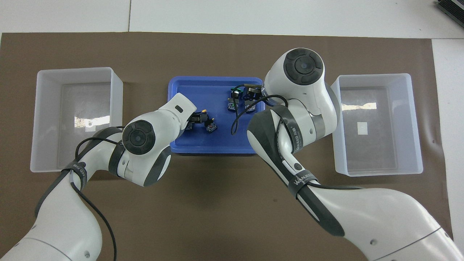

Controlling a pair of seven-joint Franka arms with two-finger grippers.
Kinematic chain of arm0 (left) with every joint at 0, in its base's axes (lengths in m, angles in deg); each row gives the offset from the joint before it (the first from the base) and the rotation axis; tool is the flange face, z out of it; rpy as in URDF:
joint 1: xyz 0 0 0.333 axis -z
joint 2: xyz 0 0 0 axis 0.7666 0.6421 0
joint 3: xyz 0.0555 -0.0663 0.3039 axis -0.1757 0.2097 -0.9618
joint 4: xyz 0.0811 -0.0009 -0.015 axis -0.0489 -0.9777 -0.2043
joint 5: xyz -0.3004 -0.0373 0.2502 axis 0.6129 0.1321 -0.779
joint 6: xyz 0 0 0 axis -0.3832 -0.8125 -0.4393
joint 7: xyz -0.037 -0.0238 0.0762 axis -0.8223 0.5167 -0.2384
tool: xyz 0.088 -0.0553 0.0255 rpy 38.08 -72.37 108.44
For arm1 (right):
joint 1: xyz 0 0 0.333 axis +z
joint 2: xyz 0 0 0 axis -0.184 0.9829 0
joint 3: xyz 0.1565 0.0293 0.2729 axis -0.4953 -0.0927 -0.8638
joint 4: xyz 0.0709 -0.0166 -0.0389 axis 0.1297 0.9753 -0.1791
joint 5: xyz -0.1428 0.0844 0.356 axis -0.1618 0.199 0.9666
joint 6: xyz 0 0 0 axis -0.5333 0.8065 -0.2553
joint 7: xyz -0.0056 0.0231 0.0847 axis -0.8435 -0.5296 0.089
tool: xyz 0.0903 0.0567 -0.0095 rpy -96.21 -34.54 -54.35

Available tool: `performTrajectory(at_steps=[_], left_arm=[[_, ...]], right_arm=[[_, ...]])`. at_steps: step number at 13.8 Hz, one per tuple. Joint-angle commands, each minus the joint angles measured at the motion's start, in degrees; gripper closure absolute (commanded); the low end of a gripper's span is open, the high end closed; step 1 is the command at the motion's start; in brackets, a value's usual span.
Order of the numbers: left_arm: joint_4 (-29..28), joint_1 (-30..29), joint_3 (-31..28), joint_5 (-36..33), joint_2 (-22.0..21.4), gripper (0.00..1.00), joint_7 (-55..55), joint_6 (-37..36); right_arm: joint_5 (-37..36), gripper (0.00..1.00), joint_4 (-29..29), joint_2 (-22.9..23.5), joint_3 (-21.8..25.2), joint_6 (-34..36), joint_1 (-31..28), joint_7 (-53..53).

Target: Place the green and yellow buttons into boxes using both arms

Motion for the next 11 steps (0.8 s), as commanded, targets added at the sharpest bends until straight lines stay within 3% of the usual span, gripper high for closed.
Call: performTrajectory(at_steps=[1, 2, 5, 9, 10, 11], left_arm=[[-0.30, 0.69, -0.84, -0.64, 0.88, 0.00, 0.07, 1.28], [-0.39, 0.69, -0.84, -0.64, 0.97, 0.16, -0.20, 1.20], [-0.39, 0.69, -0.84, -0.64, 0.97, 0.27, -0.46, 0.93], [-0.39, 0.61, -0.93, -0.64, 0.88, 0.75, -0.81, 0.58], [-0.39, 0.43, -0.93, -0.64, 0.88, 0.95, -0.90, 0.49], [-0.30, 0.34, -0.93, -0.64, 0.88, 1.00, -1.08, 0.49]], right_arm=[[-1.35, 0.00, -5.88, 5.28, -0.22, -0.09, 1.32, -4.17], [-1.35, 0.00, -5.98, 5.55, -0.22, -0.27, 1.32, -4.18], [-1.35, 0.00, -8.78, 9.23, -0.22, -0.79, 2.89, -4.62], [-1.17, 0.04, -9.23, 9.95, -0.31, -2.20, 3.16, -4.53], [-1.26, 0.05, -9.05, 9.95, -0.31, -2.64, 3.51, -4.53], [-1.26, 0.08, -8.97, 9.95, -0.31, -3.69, 3.78, -4.53]])
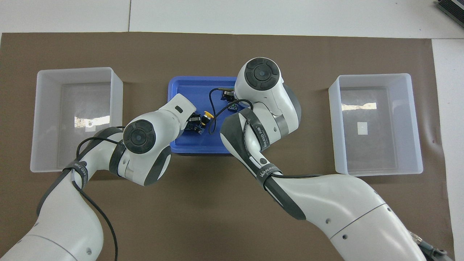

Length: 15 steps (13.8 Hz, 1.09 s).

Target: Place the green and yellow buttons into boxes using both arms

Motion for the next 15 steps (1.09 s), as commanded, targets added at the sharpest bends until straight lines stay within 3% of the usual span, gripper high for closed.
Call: performTrajectory(at_steps=[1, 4, 11, 12, 14, 15], left_arm=[[-0.30, 0.26, -0.70, -0.63, 0.27, 1.00, -0.63, 0.39], [1.19, -0.09, -0.70, -0.63, 0.35, 1.00, -0.54, -1.27], [13.22, -3.25, -0.79, -0.72, 0.27, 1.00, -0.72, -13.73], [15.15, -4.22, -0.87, -0.81, -0.08, 1.00, -0.72, -16.89], [19.63, -5.98, -0.96, -1.16, -0.87, 1.00, -1.07, -24.35], [22.52, -6.77, -1.05, -1.16, -0.88, 1.00, -1.68, -28.48]], right_arm=[[-1.25, 0.09, -1.49, 1.23, -0.31, -2.07, 0.39, -1.60], [-1.17, 0.19, -1.49, 1.93, -0.31, -4.17, 0.39, -1.59], [-1.08, 0.26, 2.02, 1.76, -0.31, -7.96, 1.71, -1.60], [-1.17, 0.33, 2.29, 1.67, -0.31, -7.96, 1.89, -1.60], [-1.34, 0.69, 3.34, 1.58, -0.22, -7.96, 2.41, -1.68], [-1.60, 0.80, 3.43, 1.50, -0.22, -7.88, 2.42, -1.68]])
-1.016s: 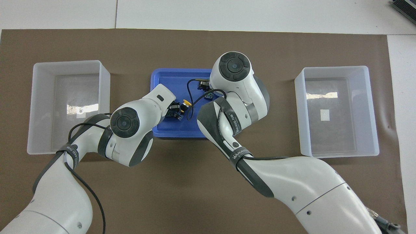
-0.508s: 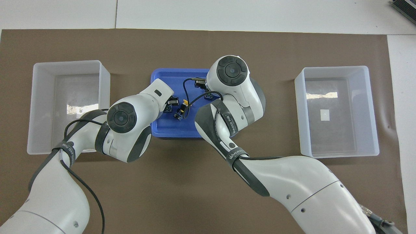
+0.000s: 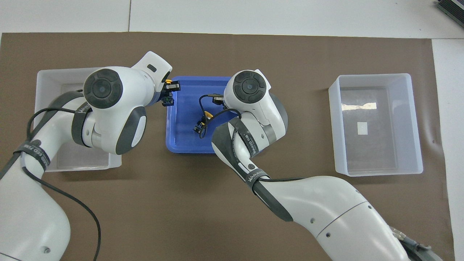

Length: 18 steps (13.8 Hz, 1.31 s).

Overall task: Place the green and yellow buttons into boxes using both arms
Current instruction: 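Carry the yellow button to the left bin while the right carries green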

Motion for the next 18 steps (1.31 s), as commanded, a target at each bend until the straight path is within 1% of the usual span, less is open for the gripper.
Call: performTrajectory(at_steps=[1, 2, 3, 4, 6, 8, 10, 11, 13, 14, 15, 16, 17, 18], left_arm=[[7.68, -2.62, 0.03, -1.23, -0.37, 1.00, -1.75, -10.96], [9.88, -4.10, 0.03, -1.23, -0.54, 1.00, -3.15, -14.30], [11.81, -5.60, 0.03, -1.23, -1.15, 1.00, -5.69, -18.08], [13.31, -6.66, -0.06, -1.14, -1.77, 1.00, -8.50, -21.60], [14.90, -9.12, -0.06, -1.40, -2.21, 1.00, -11.85, -26.01], [15.08, -11.58, -0.15, -1.49, -3.09, 1.00, -13.26, -26.55], [15.08, -14.56, -0.06, -1.41, -4.84, 1.00, -18.95, -27.77], [15.00, -15.97, -0.06, -1.32, -5.89, 1.00, -21.77, -29.26], [14.38, -17.47, -0.06, -1.14, -7.30, 1.00, -25.30, -29.98], [13.69, -18.44, -0.06, -1.14, -7.40, 1.00, -26.44, -28.94], [11.85, -20.27, -0.06, -1.14, -8.01, 1.00, -29.67, -28.14], [8.27, -21.77, -0.06, -1.06, -9.58, 1.00, -33.71, -26.22], [2.66, -23.26, -0.06, -1.05, -11.42, 1.00, -36.36, -21.76], [-3.49, -24.50, -0.06, -0.97, -13.18, 1.00, -36.65, -15.46]], right_arm=[[-2.03, 0.81, 2.08, -0.54, -0.31, -1.24, 0.22, -1.77], [-2.12, 0.82, 2.08, -0.63, -0.22, -1.15, 0.31, -1.85], [-2.13, 0.88, 1.99, -0.63, -0.22, -0.80, 0.57, -1.86], [-2.21, 1.00, 1.73, -0.97, -0.05, -0.53, 0.92, -1.86], [-2.30, 1.00, 1.64, -2.64, 0.22, -0.53, 0.75, -1.77], [-2.04, 1.00, 1.81, -5.53, 0.22, 0.43, 0.05, -1.77], [-2.04, 1.00, 2.25, -9.74, 0.39, 4.54, -1.09, -1.85], [-2.04, 1.00, 4.69, -12.81, 0.31, 5.52, -2.40, -1.33], [-2.04, 1.00, 14.16, -20.72, 0.22, 4.75, -6.62, -0.28], [-1.60, 1.00, 18.04, -23.54, 0.22, 4.39, -8.20, 0.51], [-1.60, 1.00, 20.68, -25.57, 0.22, 4.22, -10.13, 2.26], [-1.60, 1.00, 22.63, -27.41, 0.22, 4.30, -11.89, 5.58], [-1.60, 1.00, 23.51, -28.65, 0.31, 4.82, -13.65, 8.31], [-1.51, 1.00, 24.48, -29.79, 0.22, 5.26, -15.76, 9.91]])
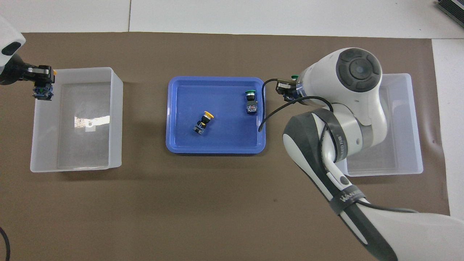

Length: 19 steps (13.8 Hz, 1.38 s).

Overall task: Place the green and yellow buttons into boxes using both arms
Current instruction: 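Carry the yellow button to the left bin while the right carries green, then release the buttons into the bins and lift both grippers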

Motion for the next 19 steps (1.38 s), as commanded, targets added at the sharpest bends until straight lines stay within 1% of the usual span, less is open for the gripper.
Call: performTrajectory(at_steps=[1, 2, 3, 5, 6, 8, 10, 11, 12, 13, 14, 17, 18, 19], left_arm=[[-17.47, -3.18, 0.58, -0.53, -6.19, 1.00, -3.18, 14.84], [-20.65, -3.36, 0.58, -0.53, -6.37, 1.00, -3.09, 18.28], [-22.34, -3.97, 0.58, -0.53, -6.72, 1.00, -3.27, 19.71], [-24.28, -3.54, 0.58, -0.45, -7.16, 1.00, -3.44, 20.16], [-26.03, -3.10, 0.58, -0.45, -7.34, 1.00, -3.36, 21.55], [-31.29, -3.01, 0.58, -0.45, -8.04, 1.00, -3.18, 28.56], [-36.13, -2.75, 0.76, -0.45, -7.52, 1.00, -2.48, 34.55], [-37.28, -1.01, 0.67, -0.45, -6.56, 1.00, -1.61, 36.66], [-37.38, -0.03, 0.67, -0.45, -4.20, 1.00, 0.58, 38.43], [-37.30, 1.28, 0.67, -0.45, -3.05, 1.00, 2.77, 40.88], [-37.38, 2.25, 0.67, -0.45, -2.60, 1.00, 4.19, 42.30], [-37.38, 2.26, 0.67, -0.45, -2.42, 1.00, 4.99, 42.40], [-37.30, 2.26, 0.67, -0.45, -2.42, 0.81, 5.08, 42.57], [-37.03, 2.18, 0.67, -0.45, -2.33, 0.42, 4.99, 42.57]], right_arm=[[-0.45, 1.00, 7.00, -5.69, -0.76, -0.96, -4.65, 4.76], [-0.45, 1.00, 7.54, -6.14, -0.76, -0.96, -6.67, 6.60], [-0.45, 1.00, 7.54, -6.14, -0.76, -0.88, -8.60, 9.49], [-0.10, 1.00, 7.89, -6.23, -0.85, -0.44, -12.38, 16.18], [-0.02, 1.00, 8.94, -6.66, -0.85, -0.44, -13.53, 18.46], [-0.02, 1.00, 11.31, -7.45, -0.85, -0.52, -15.64, 23.30], [0.25, 1.00, 13.24, -7.37, -0.85, -0.87, -18.11, 29.09], [0.25, 1.00, 14.21, -7.02, -0.85, -1.22, -18.99, 32.51], [0.25, 1.00, 14.83, -6.58, -0.85, -1.49, -19.78, 35.42], [0.25, 1.00, 15.18, -5.36, -0.85, -2.45, -20.31, 37.71], [0.42, 1.00, 15.36, -4.04, -0.85, -4.02, -20.66, 39.21], [2.88, 1.00, 15.36, -1.14, -0.85, -7.02, -20.75, 42.73], [3.06, 1.00, 15.36, -0.26, -0.85, -7.90, -20.49, 43.09], [3.06, 1.00, 15.36, 0.10, -0.94, -8.08, -20.14, 43.27]])
